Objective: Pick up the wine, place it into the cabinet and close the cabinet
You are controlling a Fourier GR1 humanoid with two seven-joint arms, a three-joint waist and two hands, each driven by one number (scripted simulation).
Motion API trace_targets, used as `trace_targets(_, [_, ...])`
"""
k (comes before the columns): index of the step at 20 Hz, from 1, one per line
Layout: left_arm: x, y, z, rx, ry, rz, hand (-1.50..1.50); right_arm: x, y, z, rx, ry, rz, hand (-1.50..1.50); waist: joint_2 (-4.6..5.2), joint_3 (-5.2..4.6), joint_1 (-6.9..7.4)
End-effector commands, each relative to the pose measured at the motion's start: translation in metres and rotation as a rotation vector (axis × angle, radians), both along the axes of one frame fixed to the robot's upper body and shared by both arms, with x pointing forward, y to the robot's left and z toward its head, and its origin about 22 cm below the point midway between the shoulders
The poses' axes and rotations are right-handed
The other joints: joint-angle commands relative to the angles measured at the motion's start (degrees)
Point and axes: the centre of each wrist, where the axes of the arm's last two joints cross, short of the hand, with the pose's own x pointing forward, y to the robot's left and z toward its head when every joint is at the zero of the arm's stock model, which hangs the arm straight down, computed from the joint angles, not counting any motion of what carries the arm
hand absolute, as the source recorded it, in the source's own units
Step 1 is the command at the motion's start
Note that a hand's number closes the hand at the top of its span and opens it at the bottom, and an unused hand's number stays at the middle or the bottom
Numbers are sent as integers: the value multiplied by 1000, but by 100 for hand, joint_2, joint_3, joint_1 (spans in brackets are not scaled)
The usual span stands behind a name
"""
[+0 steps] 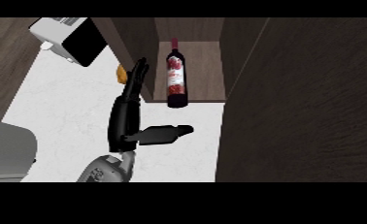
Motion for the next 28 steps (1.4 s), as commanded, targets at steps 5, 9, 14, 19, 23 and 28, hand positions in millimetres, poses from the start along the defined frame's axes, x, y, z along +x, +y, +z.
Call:
trace_targets(5, [-43,49,19,-6,-68,-67,-150,-20,-4,39,-33,-39,2,-150,-9,17,86])
trace_targets(9, [-41,67,24,-61,-70,-193,-150,-18,-17,21,-80,-13,54,150,-6,22,15])
trace_targets(14, [-54,98,13,-76,-69,-265,150,-21,-13,29,-255,18,228,150,-1,15,47])
trace_targets(19, [-73,123,3,-70,-67,-272,150,-26,-24,36,-290,-26,235,150,-3,20,27])
trace_targets(23, [-64,154,24,-66,-89,-273,150,-15,-22,24,-242,-24,249,150,2,21,33])
trace_targets(28, [-72,174,22,-50,-67,-269,150,-13,2,20,-124,11,328,150,12,16,78])
